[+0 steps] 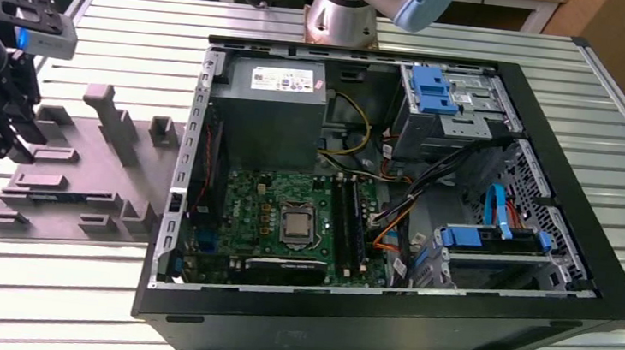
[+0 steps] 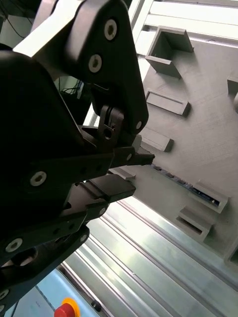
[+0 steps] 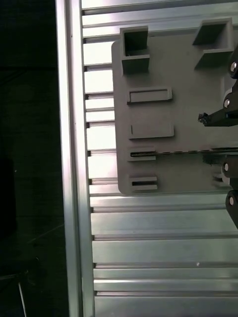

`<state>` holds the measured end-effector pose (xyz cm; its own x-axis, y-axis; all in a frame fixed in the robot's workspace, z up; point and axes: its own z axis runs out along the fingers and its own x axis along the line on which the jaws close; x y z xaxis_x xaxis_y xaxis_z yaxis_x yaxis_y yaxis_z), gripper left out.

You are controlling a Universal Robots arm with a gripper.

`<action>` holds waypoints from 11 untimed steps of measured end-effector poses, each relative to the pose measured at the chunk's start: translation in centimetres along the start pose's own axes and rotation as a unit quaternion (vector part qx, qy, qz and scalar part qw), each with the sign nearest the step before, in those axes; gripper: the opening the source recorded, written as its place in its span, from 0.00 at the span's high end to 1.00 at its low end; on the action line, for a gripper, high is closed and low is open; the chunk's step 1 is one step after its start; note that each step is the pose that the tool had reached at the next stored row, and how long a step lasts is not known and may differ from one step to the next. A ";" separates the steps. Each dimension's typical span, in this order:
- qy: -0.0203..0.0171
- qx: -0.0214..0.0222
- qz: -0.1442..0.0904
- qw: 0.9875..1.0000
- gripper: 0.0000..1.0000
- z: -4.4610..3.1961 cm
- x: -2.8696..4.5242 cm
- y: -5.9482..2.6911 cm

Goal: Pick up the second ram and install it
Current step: 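Pick up the second ram and move it above second insertion slot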

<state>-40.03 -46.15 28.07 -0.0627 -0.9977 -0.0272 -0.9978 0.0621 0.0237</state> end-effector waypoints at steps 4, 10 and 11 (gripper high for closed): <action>0.000 0.000 0.000 1.000 0.64 0.59 0.22 -0.02; 0.000 0.000 0.000 1.000 0.64 1.54 0.44 -0.06; 0.000 0.000 0.000 1.000 0.64 1.69 0.48 -0.06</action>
<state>-40.03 -46.59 26.37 -0.0628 -0.9977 -0.0273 -0.9978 0.0621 0.0237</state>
